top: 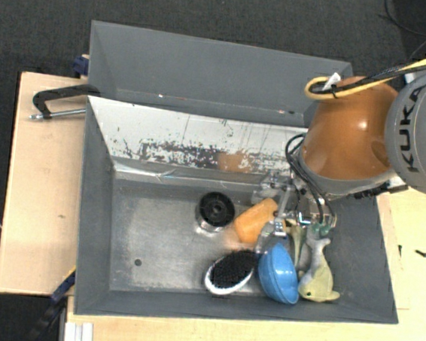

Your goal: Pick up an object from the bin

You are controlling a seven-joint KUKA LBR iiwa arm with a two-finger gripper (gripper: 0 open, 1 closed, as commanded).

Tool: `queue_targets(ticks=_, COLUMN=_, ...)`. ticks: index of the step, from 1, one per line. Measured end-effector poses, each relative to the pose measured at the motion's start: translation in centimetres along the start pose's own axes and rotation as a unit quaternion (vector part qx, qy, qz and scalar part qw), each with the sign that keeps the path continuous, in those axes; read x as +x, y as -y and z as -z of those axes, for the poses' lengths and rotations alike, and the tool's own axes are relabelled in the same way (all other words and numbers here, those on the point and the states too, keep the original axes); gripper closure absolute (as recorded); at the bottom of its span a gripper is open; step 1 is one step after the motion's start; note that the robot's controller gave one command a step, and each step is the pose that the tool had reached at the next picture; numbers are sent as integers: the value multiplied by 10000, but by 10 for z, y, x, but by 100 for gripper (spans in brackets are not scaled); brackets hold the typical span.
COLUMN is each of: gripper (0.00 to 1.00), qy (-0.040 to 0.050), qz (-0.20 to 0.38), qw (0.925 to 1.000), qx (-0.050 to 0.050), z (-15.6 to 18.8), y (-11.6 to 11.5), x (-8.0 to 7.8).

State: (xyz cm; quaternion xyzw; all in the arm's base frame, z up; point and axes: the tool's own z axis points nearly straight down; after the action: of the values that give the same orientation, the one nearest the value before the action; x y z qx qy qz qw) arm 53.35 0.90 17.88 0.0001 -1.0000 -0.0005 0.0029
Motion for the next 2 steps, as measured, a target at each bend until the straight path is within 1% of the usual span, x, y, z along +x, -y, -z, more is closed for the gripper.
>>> queue_targets(ticks=1, gripper=0, qy=68, qz=622, qw=9980, qx=-11, z=-106, y=18, x=-46)
queue_targets(ticks=2, gripper=100, qy=98, qz=626, qw=9980, qx=-4, z=-103, y=18, x=-47)
